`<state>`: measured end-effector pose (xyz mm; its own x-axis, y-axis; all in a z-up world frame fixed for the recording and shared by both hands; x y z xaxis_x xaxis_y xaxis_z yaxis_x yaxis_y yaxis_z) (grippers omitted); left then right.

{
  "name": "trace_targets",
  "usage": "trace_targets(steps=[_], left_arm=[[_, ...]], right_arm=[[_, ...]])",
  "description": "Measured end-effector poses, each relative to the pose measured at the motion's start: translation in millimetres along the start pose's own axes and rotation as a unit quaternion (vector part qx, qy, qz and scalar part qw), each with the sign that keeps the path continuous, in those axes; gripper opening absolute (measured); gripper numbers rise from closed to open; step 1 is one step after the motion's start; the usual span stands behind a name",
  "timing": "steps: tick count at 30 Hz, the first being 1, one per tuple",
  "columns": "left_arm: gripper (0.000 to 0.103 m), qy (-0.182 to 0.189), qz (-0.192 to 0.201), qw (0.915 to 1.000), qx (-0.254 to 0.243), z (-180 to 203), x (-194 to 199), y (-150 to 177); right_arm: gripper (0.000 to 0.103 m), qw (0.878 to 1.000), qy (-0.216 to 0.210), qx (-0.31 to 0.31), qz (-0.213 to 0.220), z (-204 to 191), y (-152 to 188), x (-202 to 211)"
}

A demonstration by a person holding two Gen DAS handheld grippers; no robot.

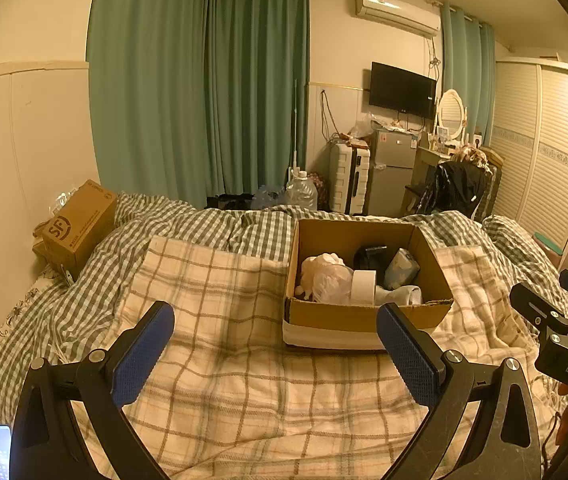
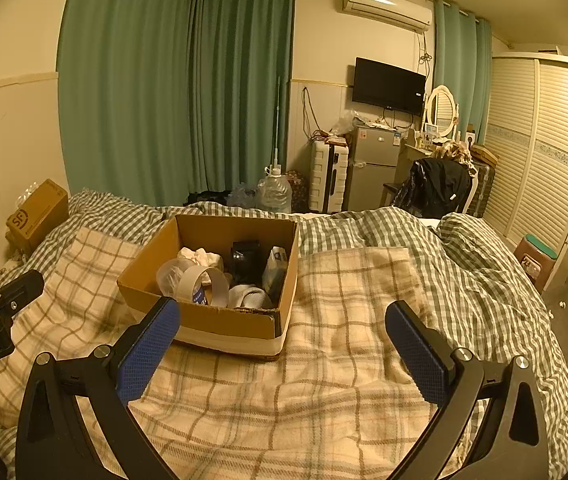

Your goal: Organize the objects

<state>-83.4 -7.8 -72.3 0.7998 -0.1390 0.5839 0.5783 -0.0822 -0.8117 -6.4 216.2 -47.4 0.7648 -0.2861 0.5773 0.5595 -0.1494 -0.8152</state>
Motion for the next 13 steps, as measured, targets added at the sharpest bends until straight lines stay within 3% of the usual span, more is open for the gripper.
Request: trace_targets(steps=[13], left_arm=[[0.103,-0.005,-0.002,1.0000,0.000,-2.5,-0.9,2.9]], right_arm=[[0.103,1.000,0.001,0.003,-0.001,-0.3,1.3,-1.6]])
Point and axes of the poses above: each gripper's, at about its wrist camera, not at the fingertips, and x roughly against the way its jaws point, z to its right, y to its underside, the point moved 3 cm from there along -x, roughly the way its jaws point, and after that the axes turned 6 degrees about -z, right-handed, at the moved point
